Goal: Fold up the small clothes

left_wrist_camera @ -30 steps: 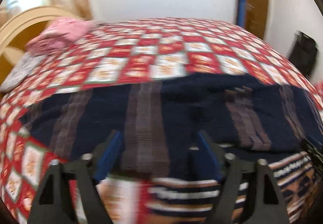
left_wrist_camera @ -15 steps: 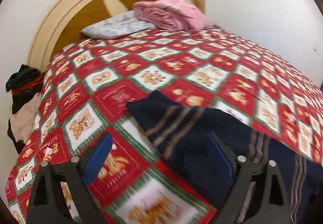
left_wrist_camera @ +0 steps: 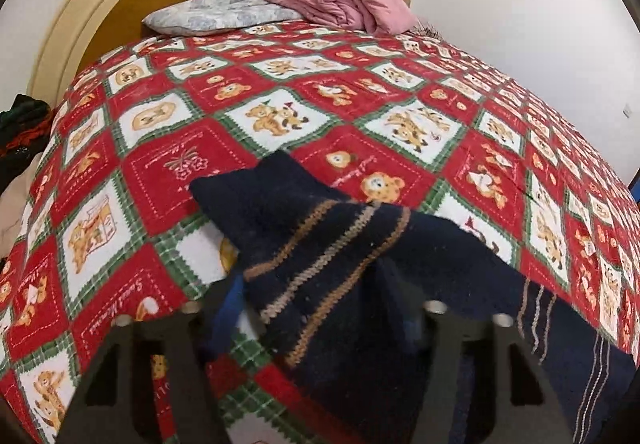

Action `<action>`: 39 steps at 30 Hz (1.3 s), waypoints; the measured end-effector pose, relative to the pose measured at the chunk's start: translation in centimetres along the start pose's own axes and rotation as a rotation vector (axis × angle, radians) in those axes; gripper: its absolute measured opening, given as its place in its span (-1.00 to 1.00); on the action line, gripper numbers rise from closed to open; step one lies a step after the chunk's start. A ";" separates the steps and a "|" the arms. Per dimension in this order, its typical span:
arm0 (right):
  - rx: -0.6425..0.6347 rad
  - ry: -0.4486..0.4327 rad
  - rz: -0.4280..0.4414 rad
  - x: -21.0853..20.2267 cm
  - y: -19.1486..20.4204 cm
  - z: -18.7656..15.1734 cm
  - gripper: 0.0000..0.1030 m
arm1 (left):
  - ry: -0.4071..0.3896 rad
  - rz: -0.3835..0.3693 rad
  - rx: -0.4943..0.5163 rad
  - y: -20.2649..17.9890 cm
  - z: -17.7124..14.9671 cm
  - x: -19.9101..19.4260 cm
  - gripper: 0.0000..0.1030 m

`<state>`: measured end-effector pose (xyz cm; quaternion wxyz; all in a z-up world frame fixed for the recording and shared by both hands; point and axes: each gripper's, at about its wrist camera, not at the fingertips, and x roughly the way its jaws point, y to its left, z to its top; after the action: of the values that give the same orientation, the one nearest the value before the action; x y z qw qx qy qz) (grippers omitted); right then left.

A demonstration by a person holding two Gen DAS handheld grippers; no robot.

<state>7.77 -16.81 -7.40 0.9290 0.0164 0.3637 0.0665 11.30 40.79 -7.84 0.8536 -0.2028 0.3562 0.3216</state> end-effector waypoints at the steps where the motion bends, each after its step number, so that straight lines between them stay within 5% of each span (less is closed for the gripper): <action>1: -0.002 0.000 -0.002 0.0 0.1 0.0 0.45 | -0.002 -0.011 0.003 0.0 0.1 0.0 -0.24; 2: -0.002 0.000 -0.001 0.0 0.0 0.0 0.46 | -0.003 -0.021 0.009 0.0 0.1 -0.1 -0.49; 4: 0.000 0.000 0.001 0.0 0.0 0.0 0.46 | 0.004 -0.064 0.020 -0.3 0.2 -0.1 -0.69; 13: 0.001 -0.001 0.003 0.0 0.0 0.0 0.46 | -0.077 -0.057 0.076 -2.1 0.0 -3.6 -0.72; 20: 0.003 -0.002 0.006 0.0 -0.1 0.0 0.46 | -0.224 -0.174 0.193 -6.9 -0.4 -11.6 -0.72; 24: 0.007 -0.004 0.011 -0.1 -0.1 0.0 0.46 | -0.302 -0.309 0.324 -12.2 -3.1 -17.7 -0.73; 29: 0.025 -0.013 0.034 -0.2 -0.6 0.0 0.46 | -0.303 -0.473 0.511 -19.2 -9.2 -22.8 -0.73; 33: 0.034 -0.018 0.049 -0.3 -0.8 -0.1 0.46 | -0.222 -0.597 0.598 -23.2 -13.7 -24.0 -0.72; 36: 0.040 -0.021 0.063 -0.4 -1.0 -0.2 0.46 | -0.144 -0.604 0.566 -23.5 -13.7 -22.5 -0.67; 39: 0.054 -0.028 0.080 -0.4 -1.2 -0.2 0.46 | -0.142 -0.528 0.500 -21.6 -11.3 -20.5 -0.52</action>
<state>7.45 -18.10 -7.37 0.9298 0.0570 0.3514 0.0936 9.81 10.66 2.31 0.9529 -0.0503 0.2991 0.0068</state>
